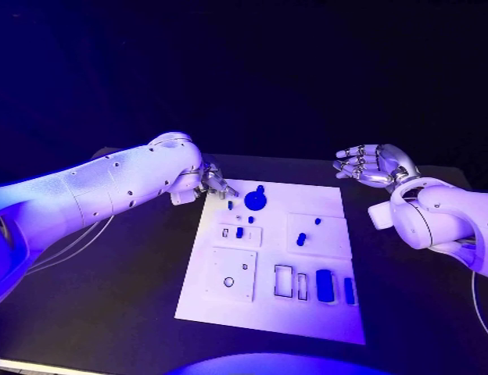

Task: Assemble the parts on the task board

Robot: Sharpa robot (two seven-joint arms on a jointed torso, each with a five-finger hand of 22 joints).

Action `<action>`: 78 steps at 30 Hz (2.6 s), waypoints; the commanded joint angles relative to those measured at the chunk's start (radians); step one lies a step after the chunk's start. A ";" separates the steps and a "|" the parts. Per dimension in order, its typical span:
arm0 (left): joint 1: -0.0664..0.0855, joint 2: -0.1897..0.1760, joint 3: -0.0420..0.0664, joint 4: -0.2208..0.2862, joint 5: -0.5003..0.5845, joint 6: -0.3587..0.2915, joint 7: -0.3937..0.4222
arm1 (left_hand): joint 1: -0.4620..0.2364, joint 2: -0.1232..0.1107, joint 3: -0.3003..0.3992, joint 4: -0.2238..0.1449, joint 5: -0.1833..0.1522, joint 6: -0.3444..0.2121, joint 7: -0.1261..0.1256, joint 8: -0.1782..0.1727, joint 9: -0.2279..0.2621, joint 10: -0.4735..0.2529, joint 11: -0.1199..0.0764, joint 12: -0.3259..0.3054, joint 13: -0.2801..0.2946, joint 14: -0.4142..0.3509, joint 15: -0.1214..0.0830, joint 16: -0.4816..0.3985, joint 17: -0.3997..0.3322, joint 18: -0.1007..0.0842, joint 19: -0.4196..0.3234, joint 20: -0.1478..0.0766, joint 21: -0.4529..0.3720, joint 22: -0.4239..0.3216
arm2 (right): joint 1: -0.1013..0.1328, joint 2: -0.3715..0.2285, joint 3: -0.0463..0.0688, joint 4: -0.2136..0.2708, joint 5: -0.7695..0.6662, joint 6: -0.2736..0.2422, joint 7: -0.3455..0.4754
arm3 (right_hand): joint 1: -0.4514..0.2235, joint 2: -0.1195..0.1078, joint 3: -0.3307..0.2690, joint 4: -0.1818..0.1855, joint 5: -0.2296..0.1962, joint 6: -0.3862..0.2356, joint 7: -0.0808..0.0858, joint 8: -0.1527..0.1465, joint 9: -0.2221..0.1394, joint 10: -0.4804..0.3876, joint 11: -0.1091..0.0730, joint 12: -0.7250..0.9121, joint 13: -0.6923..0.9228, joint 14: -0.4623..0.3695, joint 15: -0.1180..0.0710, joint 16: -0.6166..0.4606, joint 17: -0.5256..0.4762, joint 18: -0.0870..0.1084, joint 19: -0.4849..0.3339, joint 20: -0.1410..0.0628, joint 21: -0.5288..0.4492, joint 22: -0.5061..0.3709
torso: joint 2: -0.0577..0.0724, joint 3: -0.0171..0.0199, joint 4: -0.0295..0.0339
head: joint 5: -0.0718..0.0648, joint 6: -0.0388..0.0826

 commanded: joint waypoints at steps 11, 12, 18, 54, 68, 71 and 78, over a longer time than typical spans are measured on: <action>0.000 0.024 -0.010 -0.038 0.024 0.056 0.039 | 0.014 0.011 -0.007 -0.004 0.000 0.003 0.003 -0.010 -0.004 -0.010 0.003 -0.003 -0.003 0.079 0.006 -0.006 0.192 0.005 -0.004 0.009 -0.006 -0.004 | 0.001 0.003 0.000 0.004 -0.007 0.014 0.003 | -0.006 0.001 -0.007 -0.001 0.000 0.002 0.088 -0.003 -0.002 0.000 0.002 -0.001 -0.001 0.006 0.000 -0.005 -0.003 0.009 -0.008 0.001 -0.002 -0.005 | -0.001 0.0005 0.0007 | -0.002 -0.002; 0.000 0.025 -0.011 -0.040 0.024 0.057 0.040 | 0.015 0.012 -0.007 -0.004 0.000 0.003 0.003 -0.010 -0.004 -0.010 0.003 -0.003 -0.003 0.079 0.006 -0.006 0.192 0.005 -0.004 0.009 -0.006 -0.004 | 0.001 0.003 0.000 0.004 -0.007 0.014 0.003 | -0.006 0.001 -0.007 -0.001 0.000 0.002 0.088 -0.003 -0.002 0.000 0.002 -0.001 -0.001 0.006 0.000 -0.005 -0.003 0.009 -0.008 0.001 -0.002 -0.005 | -0.001 0.0002 0.0013 | -0.003 -0.002; 0.000 0.031 -0.015 -0.050 0.027 0.062 0.043 | 0.022 0.015 -0.007 -0.004 0.000 0.006 0.004 -0.013 -0.006 -0.011 0.004 -0.002 -0.002 0.079 0.007 -0.006 0.192 0.005 -0.005 0.010 -0.006 -0.003 | 0.001 0.003 0.000 0.007 -0.007 0.014 0.003 | -0.006 0.001 -0.007 -0.001 0.000 0.002 0.088 -0.003 -0.002 0.000 0.002 -0.001 -0.001 0.006 0.000 -0.005 -0.003 0.009 -0.008 0.001 -0.002 -0.005 | -0.002 -0.0002 0.0014 | -0.003 -0.003; -0.002 0.042 -0.025 -0.061 0.041 0.082 0.053 | 0.087 0.037 0.000 -0.007 0.002 0.026 0.000 -0.020 -0.011 -0.015 0.001 0.007 0.001 0.079 0.006 -0.004 0.194 0.005 -0.007 0.013 -0.005 0.000 | 0.001 0.005 0.000 0.012 0.013 0.019 0.003 | -0.009 0.006 -0.008 0.002 0.000 0.004 0.087 -0.002 -0.003 0.001 0.002 0.000 -0.001 0.008 0.000 -0.006 -0.006 0.010 -0.012 0.001 -0.001 -0.010 | -0.002 0.0003 0.0012 | -0.001 -0.008; -0.002 0.044 -0.026 -0.066 0.041 0.091 0.052 | 0.145 0.058 0.014 -0.009 0.002 0.040 -0.007 -0.020 -0.010 -0.011 -0.005 0.013 0.004 0.080 0.001 -0.002 0.198 0.005 -0.007 0.010 -0.003 0.005 | 0.001 0.005 0.000 0.012 0.013 0.019 0.003 | -0.009 0.006 -0.008 0.002 0.000 0.004 0.087 -0.002 -0.003 0.001 0.002 0.000 -0.001 0.008 0.000 -0.006 -0.006 0.010 -0.012 0.001 -0.001 -0.010 | -0.002 -0.0002 0.0018 | -0.001 -0.008; -0.002 0.045 -0.027 -0.067 0.041 0.089 0.054 | 0.175 0.068 0.028 -0.013 0.002 0.041 -0.010 -0.021 -0.010 -0.010 -0.008 0.014 0.004 0.081 -0.001 -0.002 0.199 0.004 -0.006 0.008 -0.002 0.007 | 0.001 0.005 0.000 0.012 0.013 0.019 0.003 | -0.009 0.006 -0.008 0.002 0.000 0.004 0.087 -0.002 -0.003 0.001 0.002 0.000 -0.001 0.008 0.000 -0.006 -0.006 0.010 -0.012 0.001 -0.001 -0.010 | -0.002 -0.0003 0.0011 | -0.001 -0.009; -0.002 0.045 -0.027 -0.070 0.045 0.084 0.061 | 0.274 0.099 0.108 -0.040 0.001 0.035 -0.014 -0.017 -0.002 -0.006 -0.013 0.014 0.003 0.083 -0.006 0.001 0.203 0.003 -0.004 0.003 0.001 0.014 | 0.001 0.004 0.000 0.011 0.013 0.020 0.003 | -0.010 0.008 -0.009 0.003 0.000 0.004 0.087 -0.002 -0.004 0.002 0.001 0.000 -0.001 0.010 0.000 -0.007 -0.007 0.010 -0.013 0.001 -0.001 -0.012 | -0.002 0.0001 0.0014 | -0.001 -0.010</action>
